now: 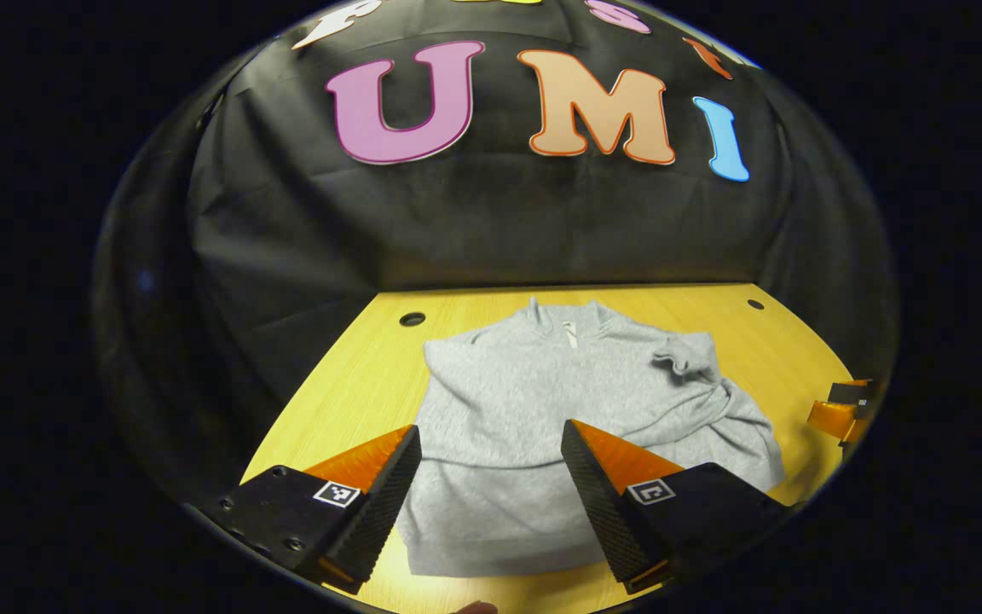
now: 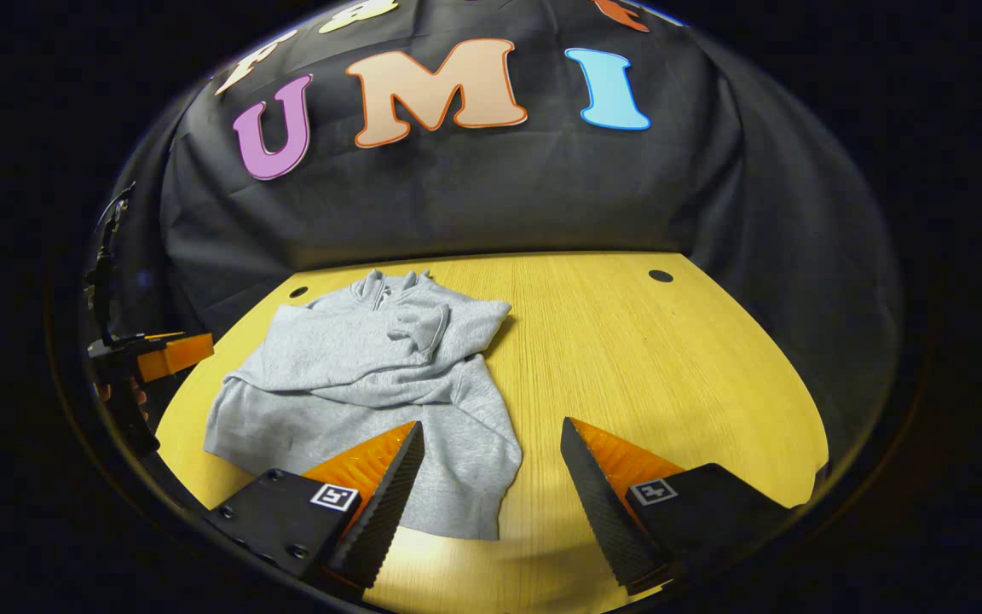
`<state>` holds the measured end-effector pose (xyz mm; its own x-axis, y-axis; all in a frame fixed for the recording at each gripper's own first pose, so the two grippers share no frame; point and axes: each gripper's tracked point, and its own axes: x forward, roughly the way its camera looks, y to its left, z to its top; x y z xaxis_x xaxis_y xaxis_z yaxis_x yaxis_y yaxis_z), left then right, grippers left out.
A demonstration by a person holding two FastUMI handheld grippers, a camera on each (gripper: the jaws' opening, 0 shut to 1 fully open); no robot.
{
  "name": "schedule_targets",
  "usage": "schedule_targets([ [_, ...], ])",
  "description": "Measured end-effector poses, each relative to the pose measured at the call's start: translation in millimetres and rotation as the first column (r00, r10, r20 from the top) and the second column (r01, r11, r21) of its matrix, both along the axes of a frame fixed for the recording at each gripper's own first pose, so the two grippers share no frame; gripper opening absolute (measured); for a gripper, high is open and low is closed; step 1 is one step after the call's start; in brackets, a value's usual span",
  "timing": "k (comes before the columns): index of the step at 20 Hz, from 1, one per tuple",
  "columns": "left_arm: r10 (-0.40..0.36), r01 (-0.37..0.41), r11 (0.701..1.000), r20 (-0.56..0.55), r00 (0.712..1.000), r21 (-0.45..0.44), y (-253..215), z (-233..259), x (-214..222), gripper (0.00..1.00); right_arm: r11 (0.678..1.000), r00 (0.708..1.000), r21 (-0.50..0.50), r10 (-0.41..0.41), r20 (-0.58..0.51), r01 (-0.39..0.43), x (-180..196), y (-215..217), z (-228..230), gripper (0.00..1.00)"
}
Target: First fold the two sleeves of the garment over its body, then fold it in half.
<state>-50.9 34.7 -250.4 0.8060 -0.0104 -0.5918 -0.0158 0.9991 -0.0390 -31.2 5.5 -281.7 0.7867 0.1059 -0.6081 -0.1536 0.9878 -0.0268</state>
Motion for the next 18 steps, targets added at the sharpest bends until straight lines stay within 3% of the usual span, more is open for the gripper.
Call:
schedule_targets([
  [6, 0.002, -0.001, 1.0, -0.093, 0.996, 0.009, 21.4, -46.1, -43.6, 0.97, 0.999, 0.999, -0.034, 0.007, -0.054, -0.009, -8.9, 7.2, -23.8, 0.97],
  [10, 0.041, -0.046, 0.999, -0.173, 0.984, -0.027, 30.6, -75.1, -70.1, 0.97, 0.998, 0.996, -0.057, 0.01, -0.086, -0.015, -20.0, 9.6, -36.4, 0.96],
  [18, 0.074, -0.096, 0.993, -0.258, 0.963, -0.074, 41.6, -115.2, -92.6, 0.98, 0.996, 0.987, -0.08, 0.013, -0.159, -0.026, -35.2, 17.0, -66.2, 0.97],
])
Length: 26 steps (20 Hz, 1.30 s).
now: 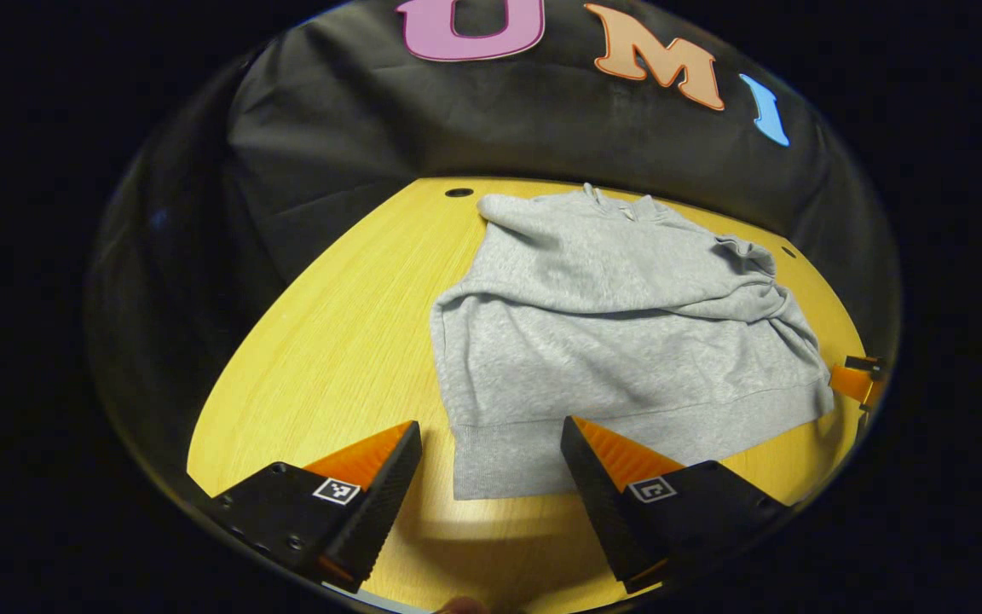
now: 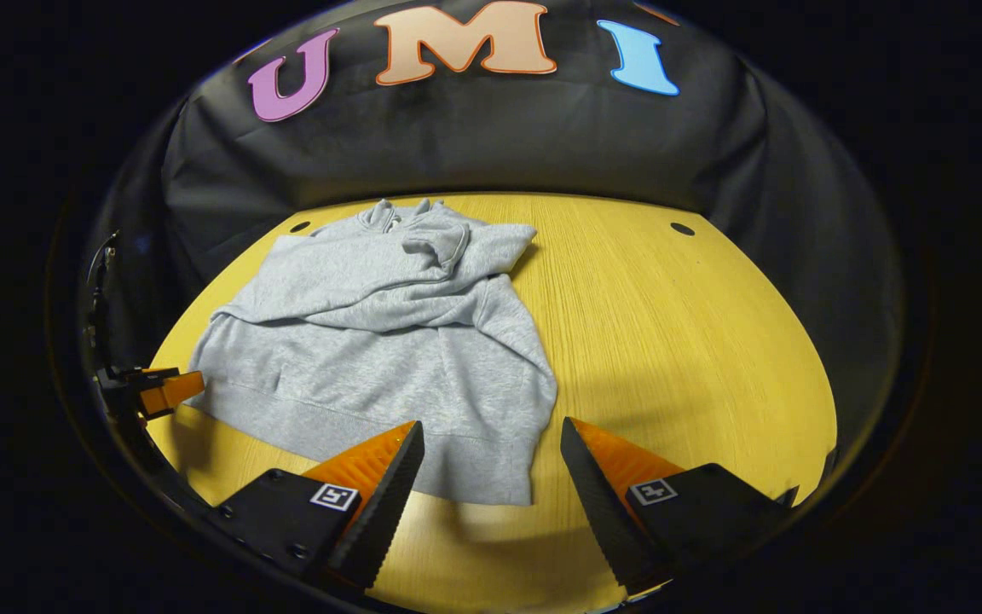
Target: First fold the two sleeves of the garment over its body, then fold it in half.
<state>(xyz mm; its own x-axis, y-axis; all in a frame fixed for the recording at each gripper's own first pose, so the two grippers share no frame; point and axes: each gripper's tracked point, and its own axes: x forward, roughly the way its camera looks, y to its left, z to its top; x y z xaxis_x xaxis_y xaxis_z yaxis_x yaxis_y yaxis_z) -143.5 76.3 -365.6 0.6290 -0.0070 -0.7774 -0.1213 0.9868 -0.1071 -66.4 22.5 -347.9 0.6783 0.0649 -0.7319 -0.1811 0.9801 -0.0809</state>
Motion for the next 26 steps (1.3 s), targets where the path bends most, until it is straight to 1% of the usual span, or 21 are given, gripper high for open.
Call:
schedule_targets([
  [2, -0.009, 0.009, 1.0, 0.02, 1.0, -0.012, -1.5, 1.1, 3.1, 0.98, 1.0, 1.0, -0.007, 0.004, -0.014, -0.004, -0.7, 1.4, -6.4, 0.99],
  [4, -0.026, 0.026, 1.0, 0.02, 0.999, -0.015, -2.8, 0.1, 2.9, 0.97, 1.0, 1.0, -0.026, 0.008, -0.03, -0.008, -2.7, -0.4, -15.3, 0.99],
  [5, -0.03, 0.03, 0.999, 0.018, 0.999, -0.02, -2.7, -0.3, 3.8, 0.97, 0.999, 0.999, -0.031, 0.007, -0.044, -0.009, -6.0, -1.3, -20.3, 0.97],
  [6, -0.034, 0.034, 0.999, 0.02, 0.999, -0.022, -3.1, -1.6, 4.0, 0.96, 0.999, 0.998, -0.035, 0.005, -0.059, -0.007, -8.6, -3.0, -25.0, 0.99],
  [7, -0.035, 0.036, 0.999, 0.02, 0.999, -0.021, -2.6, -2.6, 4.3, 0.99, 0.999, 0.997, -0.037, 0.0, -0.081, -0.003, -12.8, -4.3, -31.1, 0.99],
  [9, -0.03, 0.031, 0.999, 0.031, 0.999, -0.021, -3.6, -2.2, 4.7, 0.96, 1.0, 0.996, -0.016, -0.016, -0.092, 0.015, -13.2, -4.3, -32.5, 1.0],
  [10, -0.029, 0.03, 0.999, 0.036, 0.999, -0.02, -3.7, -2.2, 4.4, 0.95, 1.0, 0.994, -0.007, -0.024, -0.102, 0.023, -14.2, -4.7, -33.0, 0.97],
  [11, -0.025, 0.026, 0.999, 0.039, 0.999, -0.019, -3.6, -1.9, 5.0, 0.95, 1.0, 0.995, -0.005, -0.018, -0.097, 0.017, -13.6, -4.1, -34.1, 0.98],
  [13, -0.021, 0.022, 1.0, 0.033, 0.999, -0.021, -5.1, -2.3, 4.4, 0.94, 1.0, 0.994, -0.005, 0.011, -0.104, -0.011, -13.8, -0.8, -34.7, 0.97],
  [14, -0.028, 0.028, 0.999, 0.03, 0.999, -0.026, -7.2, -1.8, 4.4, 0.91, 1.0, 0.993, 0.004, 0.024, -0.113, -0.023, -14.4, 2.2, -36.5, 0.94],
  [15, -0.033, 0.034, 0.999, 0.028, 0.999, -0.027, -10.2, -1.5, 6.5, 0.89, 0.999, 0.991, 0.012, 0.043, -0.123, -0.042, -14.4, 6.2, -36.9, 0.89],
  [16, -0.041, 0.042, 0.999, 0.024, 0.999, -0.031, -12.1, -1.3, 6.9, 0.81, 0.997, 0.989, 0.027, 0.069, -0.129, -0.066, -13.5, 12.1, -37.6, 0.75],
  [17, -0.046, 0.047, 0.998, 0.02, 0.999, -0.032, -13.7, -1.1, 6.9, 0.78, 0.996, 0.988, 0.049, 0.082, -0.134, -0.076, -14.9, 16.0, -37.7, 0.63],
  [18, -0.051, 0.052, 0.998, 0.016, 0.999, -0.039, -15.5, -1.4, 8.2, 0.69, 0.993, 0.986, 0.09, 0.082, -0.143, -0.07, -16.3, 21.3, -38.4, 0.48],
  [19, -0.059, 0.06, 0.997, 0.014, 0.998, -0.049, -18.5, -0.1, 8.8, 0.66, 0.992, 0.988, 0.119, 0.061, -0.14, -0.044, -13.8, 20.7, -37.5, 0.33],
  [20, -0.064, 0.065, 0.996, 0.018, 0.998, -0.061, -21.2, -0.2, 11.2, 0.54, 0.989, 0.985, 0.141, 0.061, -0.159, -0.039, -15.5, 21.1, -38.3, 0.18],
  [21, -0.066, 0.067, 0.995, 0.021, 0.998, -0.074, -24.0, 0.5, 12.1, 0.47, 0.986, 0.985, 0.166, 0.047, -0.168, -0.019, -13.9, 22.0, -41.9, 0.18],
  [22, -0.063, 0.065, 0.994, 0.021, 0.998, -0.091, -26.7, 1.4, 13.1, 0.36, 0.983, 0.981, 0.184, 0.043, -0.187, -0.007, -15.5, 21.6, -39.3, 0.1],
  [24, -0.055, 0.056, 0.99, 0.013, 0.998, -0.128, -30.1, 1.3, 15.2, 0.16, 0.98, 0.974, 0.2, 0.042, -0.221, 0.003, -13.4, 21.6, -40.7, 0.1],
  [25, -0.041, 0.042, 0.988, 0.008, 0.999, -0.151, -31.4, 1.4, 17.6, 0.12, 0.978, 0.972, 0.207, 0.032, -0.234, 0.017, -12.6, 22.4, -40.4, 0.1],
  [26, -0.024, 0.024, 0.985, 0.003, 1.0, -0.171, -31.6, 1.5, 18.8, 0.03, 0.977, 0.971, 0.21, 0.025, -0.239, 0.027, -12.1, 22.7, -39.4, 0.1],
])
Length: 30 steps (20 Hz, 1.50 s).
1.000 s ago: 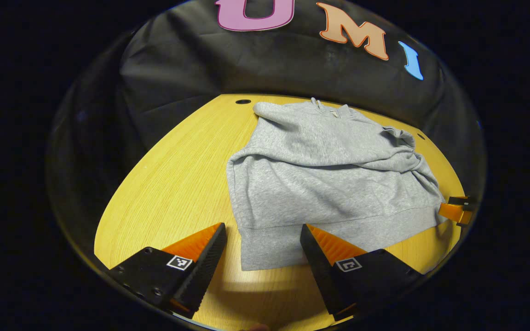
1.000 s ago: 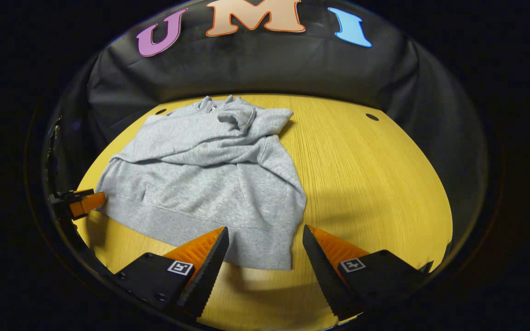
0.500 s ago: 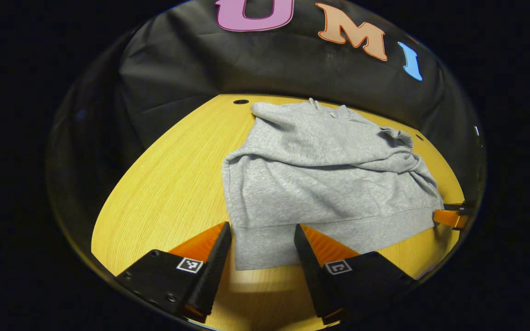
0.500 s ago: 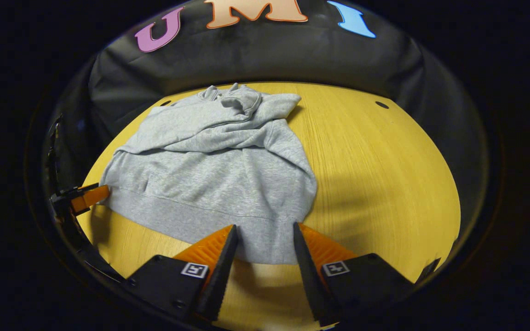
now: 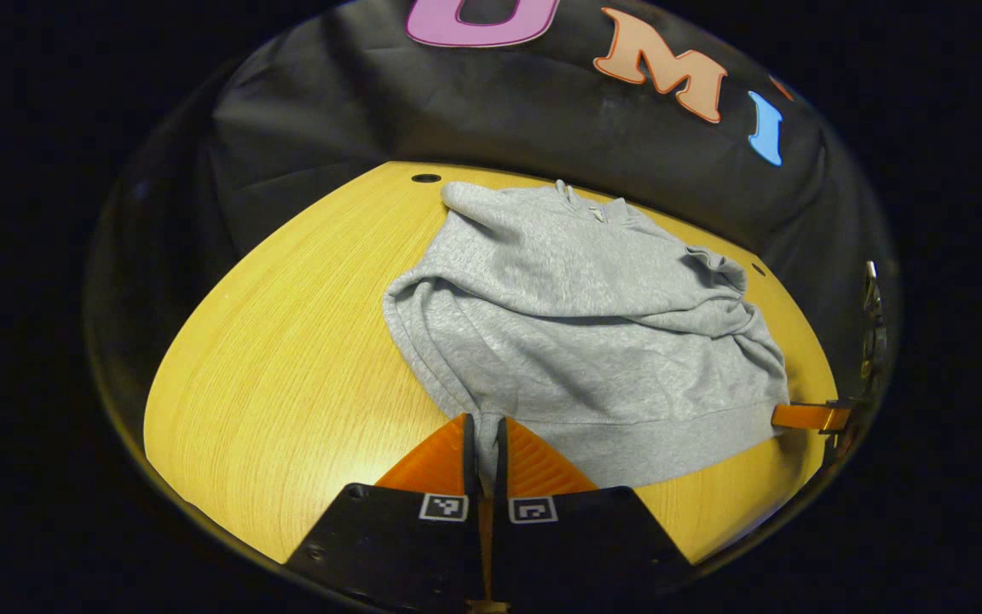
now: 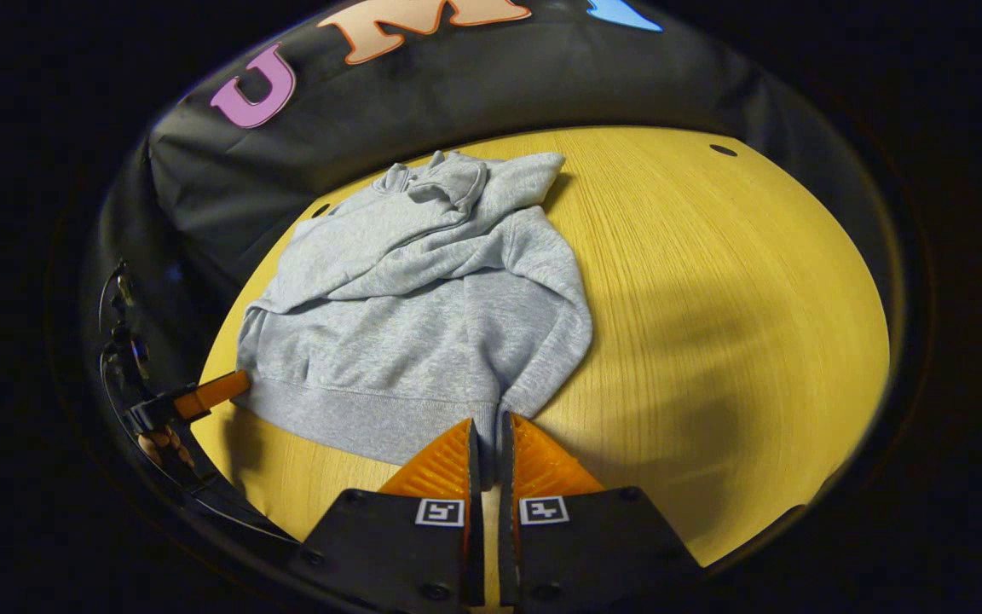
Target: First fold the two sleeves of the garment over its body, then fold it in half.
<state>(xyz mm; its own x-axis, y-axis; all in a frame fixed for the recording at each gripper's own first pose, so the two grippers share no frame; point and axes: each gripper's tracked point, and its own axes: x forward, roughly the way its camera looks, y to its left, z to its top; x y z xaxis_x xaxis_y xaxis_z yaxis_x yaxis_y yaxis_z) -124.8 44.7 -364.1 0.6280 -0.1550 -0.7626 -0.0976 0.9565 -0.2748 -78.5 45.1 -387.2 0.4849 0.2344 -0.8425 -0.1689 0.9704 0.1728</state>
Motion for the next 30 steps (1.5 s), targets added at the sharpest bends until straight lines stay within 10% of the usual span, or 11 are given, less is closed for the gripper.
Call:
schedule_targets([
  [16, -0.106, 0.108, 0.994, -0.122, 0.987, 0.006, -0.3, 5.0, -7.7, 0.0, 0.999, 0.992, 0.008, 0.054, -0.112, -0.054, -4.6, 1.9, 15.4, 0.09],
  [30, -0.017, 0.017, 0.995, 0.007, 1.0, -0.101, 6.5, 80.9, 52.7, 0.0, 0.945, 0.993, 0.309, -0.092, -0.075, 0.111, 58.0, 34.3, 103.7, 0.08],
])
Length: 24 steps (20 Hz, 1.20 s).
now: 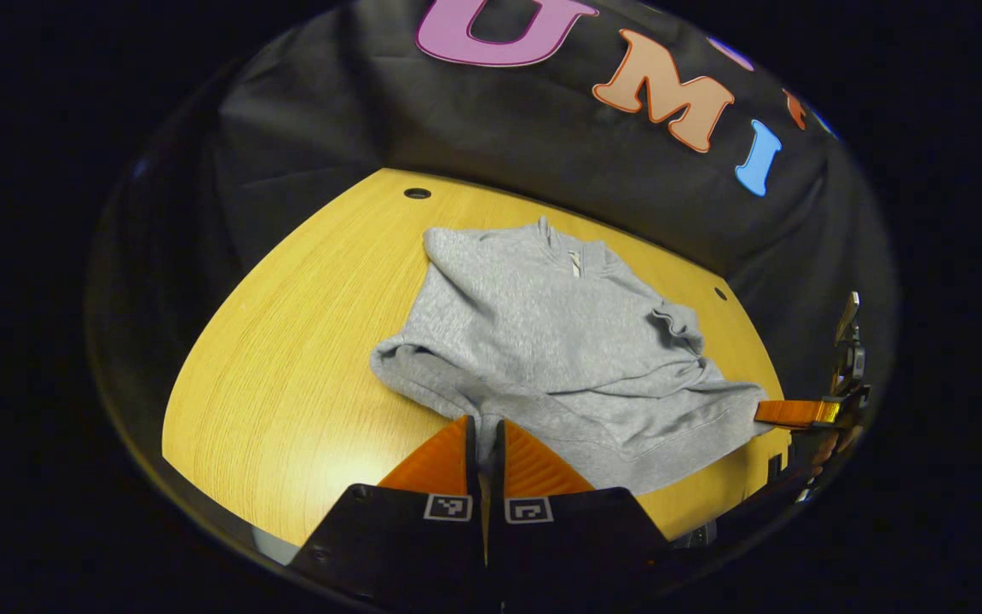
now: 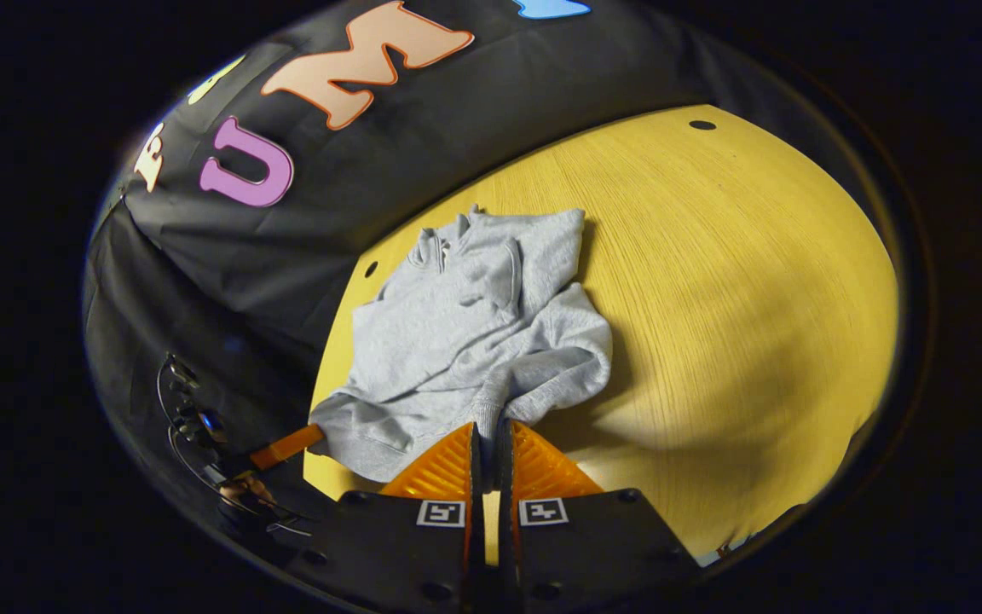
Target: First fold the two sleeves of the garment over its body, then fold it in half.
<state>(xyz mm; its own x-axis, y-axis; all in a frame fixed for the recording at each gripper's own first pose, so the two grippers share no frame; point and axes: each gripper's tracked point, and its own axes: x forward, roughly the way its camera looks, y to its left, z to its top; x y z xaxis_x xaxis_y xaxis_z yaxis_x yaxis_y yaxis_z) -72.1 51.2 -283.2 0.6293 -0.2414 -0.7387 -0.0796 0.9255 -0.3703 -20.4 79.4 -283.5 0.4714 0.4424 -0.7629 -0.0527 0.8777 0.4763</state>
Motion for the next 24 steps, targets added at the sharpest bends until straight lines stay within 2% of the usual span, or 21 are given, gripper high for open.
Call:
schedule_targets([
  [7, 0.051, -0.048, 0.997, 0.04, 0.998, -0.057, 7.3, 21.4, 45.1, 0.0, 0.99, 0.996, 0.11, -0.094, 0.008, 0.093, 55.3, 11.1, 21.7, 0.09],
  [11, 0.027, -0.026, 0.999, 0.025, 0.999, -0.028, 10.4, 15.5, 74.2, 0.0, 0.974, 0.988, 0.166, -0.155, -0.015, 0.156, 90.6, 20.3, 25.6, 0.08],
  [14, 0.021, -0.021, 1.0, 0.003, 1.0, -0.021, 10.2, 6.1, 97.0, 0.0, 0.962, 0.976, 0.163, -0.215, -0.045, 0.22, 116.3, 21.7, 12.1, 0.08],
  [16, 0.05, -0.051, 0.998, -0.044, 0.998, -0.024, 13.5, -7.9, 107.7, 0.0, 0.954, 0.966, 0.152, -0.252, -0.066, 0.259, 129.1, 22.6, -2.1, 0.08],
  [19, 0.084, -0.089, 0.995, -0.108, 0.991, -0.038, 13.4, -29.3, 120.4, 0.0, 0.954, 0.959, 0.112, -0.271, -0.083, 0.279, 140.0, 25.2, -24.7, 0.07],
  [20, 0.093, -0.098, 0.995, -0.121, 0.988, -0.035, 13.8, -35.3, 123.6, 0.0, 0.953, 0.957, 0.101, -0.277, -0.087, 0.285, 142.8, 26.0, -30.1, 0.09],
  [23, 0.097, -0.101, 0.995, -0.162, 0.982, -0.017, 12.2, -49.8, 127.9, 0.0, 0.949, 0.95, 0.084, -0.295, -0.104, 0.304, 150.0, 29.7, -42.0, 0.07],
  [24, 0.098, -0.101, 0.995, -0.164, 0.982, -0.011, 11.7, -51.2, 129.9, 0.0, 0.948, 0.948, 0.078, -0.301, -0.107, 0.31, 152.5, 30.9, -46.0, 0.11],
])
